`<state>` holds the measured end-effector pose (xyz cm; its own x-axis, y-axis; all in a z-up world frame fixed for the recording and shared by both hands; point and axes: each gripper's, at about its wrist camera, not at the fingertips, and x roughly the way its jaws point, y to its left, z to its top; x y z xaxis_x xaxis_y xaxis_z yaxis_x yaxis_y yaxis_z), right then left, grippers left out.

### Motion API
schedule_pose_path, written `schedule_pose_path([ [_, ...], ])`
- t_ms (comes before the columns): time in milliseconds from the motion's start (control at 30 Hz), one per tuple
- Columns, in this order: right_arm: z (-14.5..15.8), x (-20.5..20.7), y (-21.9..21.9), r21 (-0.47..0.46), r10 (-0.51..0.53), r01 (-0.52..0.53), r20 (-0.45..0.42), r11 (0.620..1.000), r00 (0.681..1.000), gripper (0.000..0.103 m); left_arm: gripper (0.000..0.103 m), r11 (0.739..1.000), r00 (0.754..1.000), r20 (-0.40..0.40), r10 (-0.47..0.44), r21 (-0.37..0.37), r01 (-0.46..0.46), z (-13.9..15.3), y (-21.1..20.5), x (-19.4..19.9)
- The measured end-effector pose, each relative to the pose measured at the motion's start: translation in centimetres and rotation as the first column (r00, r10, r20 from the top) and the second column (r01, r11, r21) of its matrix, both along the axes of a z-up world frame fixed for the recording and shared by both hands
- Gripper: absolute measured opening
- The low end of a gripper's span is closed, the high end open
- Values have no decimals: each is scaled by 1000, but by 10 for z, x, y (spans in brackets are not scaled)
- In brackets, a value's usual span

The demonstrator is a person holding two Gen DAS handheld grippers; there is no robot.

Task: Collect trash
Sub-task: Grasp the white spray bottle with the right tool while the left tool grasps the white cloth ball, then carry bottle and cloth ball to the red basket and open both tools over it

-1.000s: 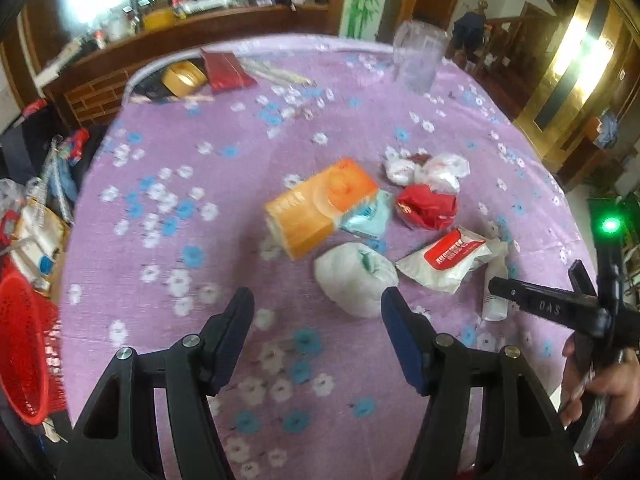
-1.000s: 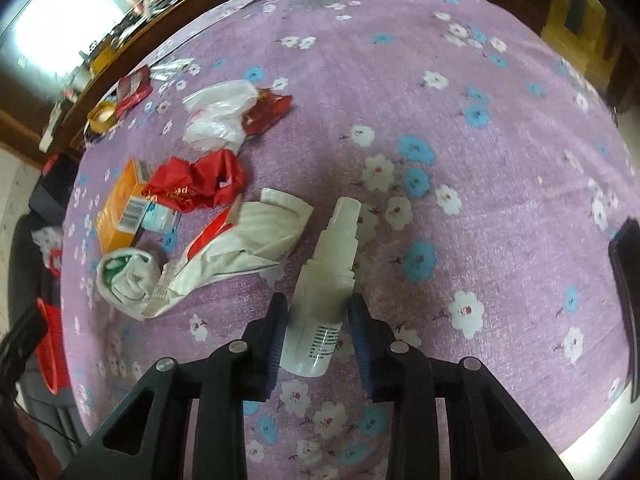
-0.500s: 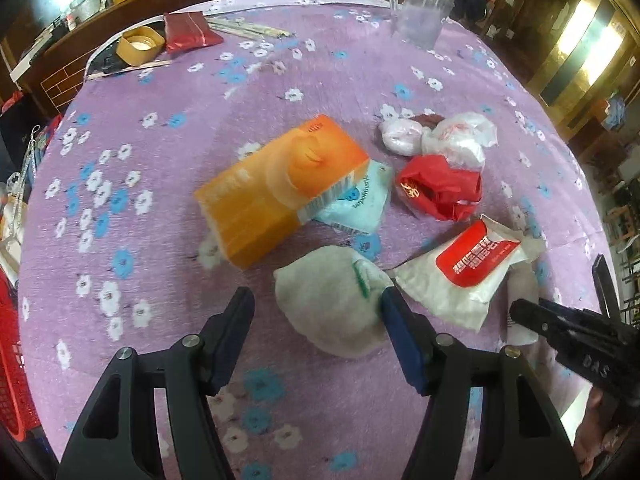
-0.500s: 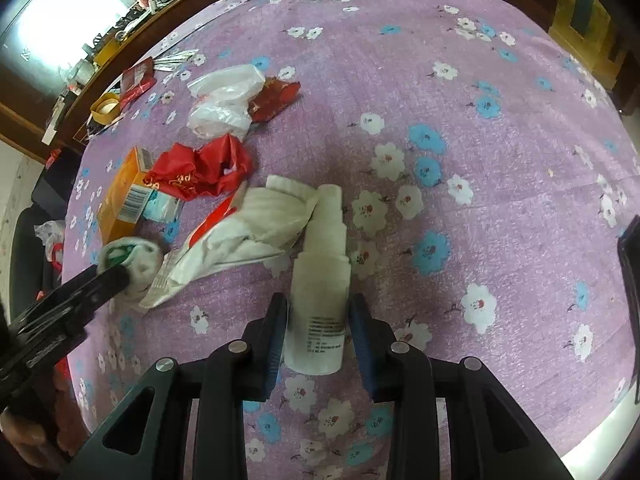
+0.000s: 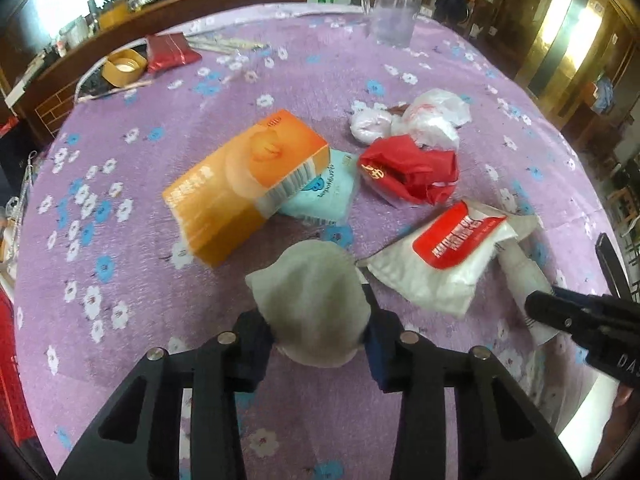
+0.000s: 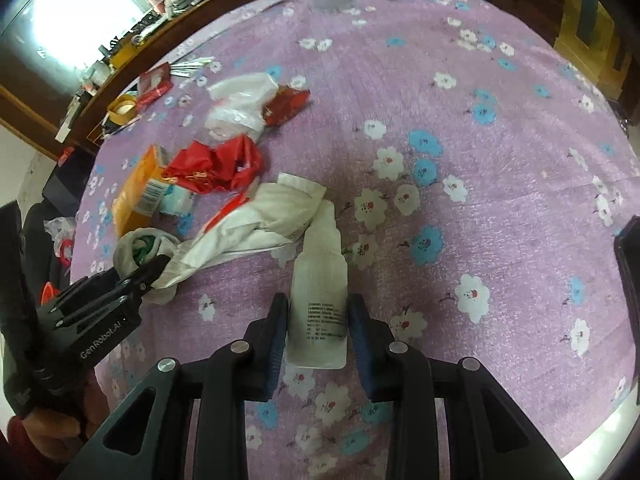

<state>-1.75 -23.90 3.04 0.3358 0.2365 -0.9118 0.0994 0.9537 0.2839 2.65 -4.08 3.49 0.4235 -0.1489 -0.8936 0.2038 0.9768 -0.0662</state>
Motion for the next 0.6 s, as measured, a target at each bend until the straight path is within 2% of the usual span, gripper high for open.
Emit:
schedule_pose_path([
  [233, 24, -23, 13, 14, 56, -57, 56, 998, 997, 32, 37, 999, 995, 85, 49, 12, -50, 26, 24, -31],
  [400, 9, -30, 30, 20, 119, -119, -3, 993, 993, 32, 38, 998, 992, 116, 52, 39, -57, 35, 34, -48],
  [600, -10, -28, 41, 29, 135, -133, -71, 991, 988, 32, 38, 997, 992, 115, 54, 48, -59, 36, 41, -60],
])
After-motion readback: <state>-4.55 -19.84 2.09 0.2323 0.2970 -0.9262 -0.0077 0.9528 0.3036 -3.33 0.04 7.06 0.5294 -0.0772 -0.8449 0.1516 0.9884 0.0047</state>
